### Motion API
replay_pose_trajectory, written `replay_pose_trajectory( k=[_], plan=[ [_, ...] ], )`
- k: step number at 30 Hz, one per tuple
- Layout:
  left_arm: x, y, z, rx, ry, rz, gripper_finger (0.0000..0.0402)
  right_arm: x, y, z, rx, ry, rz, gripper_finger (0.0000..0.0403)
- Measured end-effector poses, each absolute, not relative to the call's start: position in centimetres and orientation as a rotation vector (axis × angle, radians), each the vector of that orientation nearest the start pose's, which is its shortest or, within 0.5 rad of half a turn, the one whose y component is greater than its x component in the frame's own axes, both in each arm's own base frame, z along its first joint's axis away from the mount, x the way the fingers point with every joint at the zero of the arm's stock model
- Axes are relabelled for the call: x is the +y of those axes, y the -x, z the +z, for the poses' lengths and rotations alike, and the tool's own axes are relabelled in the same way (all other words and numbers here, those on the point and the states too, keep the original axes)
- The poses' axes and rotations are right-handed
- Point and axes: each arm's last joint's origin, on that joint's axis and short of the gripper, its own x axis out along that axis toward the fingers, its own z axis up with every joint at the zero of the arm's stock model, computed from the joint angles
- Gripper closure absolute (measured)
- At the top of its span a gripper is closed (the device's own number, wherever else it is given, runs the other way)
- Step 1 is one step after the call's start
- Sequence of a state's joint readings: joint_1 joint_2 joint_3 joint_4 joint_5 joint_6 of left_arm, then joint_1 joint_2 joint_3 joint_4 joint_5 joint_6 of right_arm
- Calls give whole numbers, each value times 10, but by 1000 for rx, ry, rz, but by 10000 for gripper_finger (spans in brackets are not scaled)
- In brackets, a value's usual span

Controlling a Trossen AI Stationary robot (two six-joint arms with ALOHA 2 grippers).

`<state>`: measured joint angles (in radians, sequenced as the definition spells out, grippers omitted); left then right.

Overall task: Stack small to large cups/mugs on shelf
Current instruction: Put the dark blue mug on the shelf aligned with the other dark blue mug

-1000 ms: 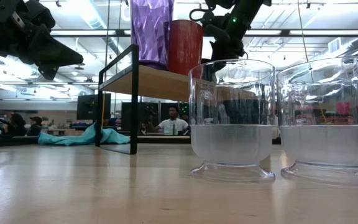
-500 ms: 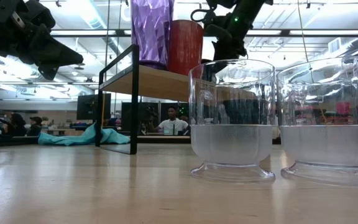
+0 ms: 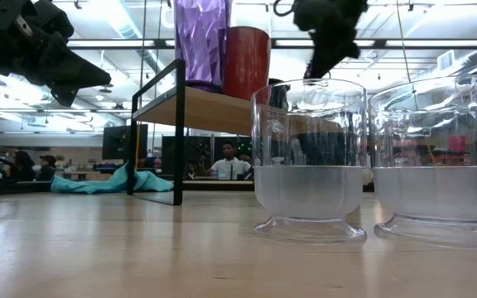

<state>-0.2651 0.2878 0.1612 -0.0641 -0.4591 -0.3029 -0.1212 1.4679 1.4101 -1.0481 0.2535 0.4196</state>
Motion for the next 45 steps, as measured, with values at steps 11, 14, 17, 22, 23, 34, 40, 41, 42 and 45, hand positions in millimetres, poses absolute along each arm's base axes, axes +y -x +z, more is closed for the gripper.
replay_pose_trajectory(
  k=[11, 14, 17, 22, 23, 34, 40, 41, 42, 45],
  plan=[
    [-16, -109, 189, 148, 233, 219, 366, 35, -292, 307, 1127, -334, -410, 363],
    [-16, -109, 189, 148, 233, 219, 363, 53, -298, 296, 1163, -315, -386, 353],
    [-16, -109, 189, 148, 233, 218, 361, 65, -301, 289, 1182, -304, -374, 331],
    [-16, -109, 189, 148, 233, 219, 367, 72, -305, 280, 1198, -250, -370, 279],
    [-16, -109, 189, 148, 233, 218, 368, 72, -306, 280, 1198, -232, -366, 269],
    [-16, -109, 189, 148, 233, 218, 367, 65, -318, 279, 1113, -211, -387, 234],
    [-16, -109, 189, 148, 233, 219, 361, 66, -317, 279, 1152, -192, -287, 232],
    [-16, -109, 189, 148, 233, 218, 361, 65, -318, 279, 1156, -177, -274, 230],
    [-16, -109, 189, 147, 233, 219, 362, 64, -318, 279, 1159, -159, -261, 228],
    [-16, -109, 189, 148, 233, 219, 367, 65, -323, 272, 1181, -101, -230, 222]
  ],
)
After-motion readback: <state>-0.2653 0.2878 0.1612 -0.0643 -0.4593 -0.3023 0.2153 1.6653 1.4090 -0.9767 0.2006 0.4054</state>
